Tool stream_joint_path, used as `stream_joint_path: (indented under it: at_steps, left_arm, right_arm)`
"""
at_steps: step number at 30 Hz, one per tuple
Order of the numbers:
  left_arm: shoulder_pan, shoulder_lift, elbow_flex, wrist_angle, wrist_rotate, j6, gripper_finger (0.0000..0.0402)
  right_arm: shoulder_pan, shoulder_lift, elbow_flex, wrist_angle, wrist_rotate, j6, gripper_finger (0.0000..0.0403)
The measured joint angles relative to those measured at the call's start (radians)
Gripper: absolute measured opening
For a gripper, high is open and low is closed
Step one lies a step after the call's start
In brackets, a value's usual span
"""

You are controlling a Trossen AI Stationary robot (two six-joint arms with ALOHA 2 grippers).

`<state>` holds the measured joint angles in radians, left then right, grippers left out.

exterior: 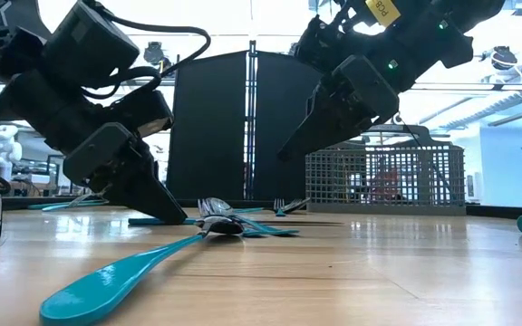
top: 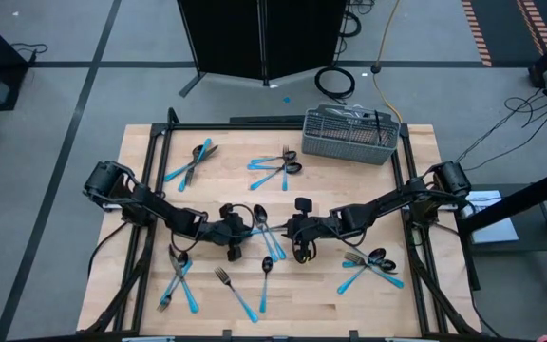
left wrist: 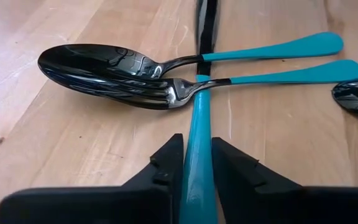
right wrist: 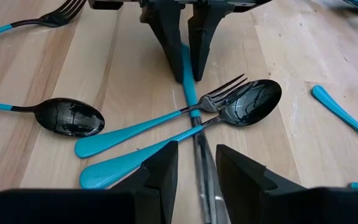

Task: Sort silverware
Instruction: Put the blue knife into the right of the blue utensil organizer

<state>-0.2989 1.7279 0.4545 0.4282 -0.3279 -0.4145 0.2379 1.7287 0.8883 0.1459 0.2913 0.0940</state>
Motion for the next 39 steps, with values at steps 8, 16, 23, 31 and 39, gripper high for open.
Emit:
stream_joint_path:
  at_steps: [8,16,23,31,39]
  left_arm:
    - [0.001,-0.021,-0.003,-0.011,0.018,0.001,0.0068]
    - [0.029,-0.058,-0.004,-0.049,0.086,0.003,0.0068]
    - [0.058,-0.074,-0.004,-0.066,0.144,0.004,0.0068]
    - [0.071,-0.074,-0.005,-0.072,0.177,0.003,0.0068]
    - [0.071,-0.078,-0.002,-0.11,0.19,0.002,0.0068]
  right_arm:
    - [0.0,0.0,0.0,0.0,0.0,0.006,0.0102]
    - [0.0,0.0,0.0,0.0,0.0,0.007,0.0102]
    - [0.0,0.0,0.0,0.0,0.0,0.007,0.0102]
    - [0.0,0.001,0.0,0.002,0.0,0.006,0.0102]
    - [0.0,0.018,0.001,0.15,-0.003,-0.019,0.0102]
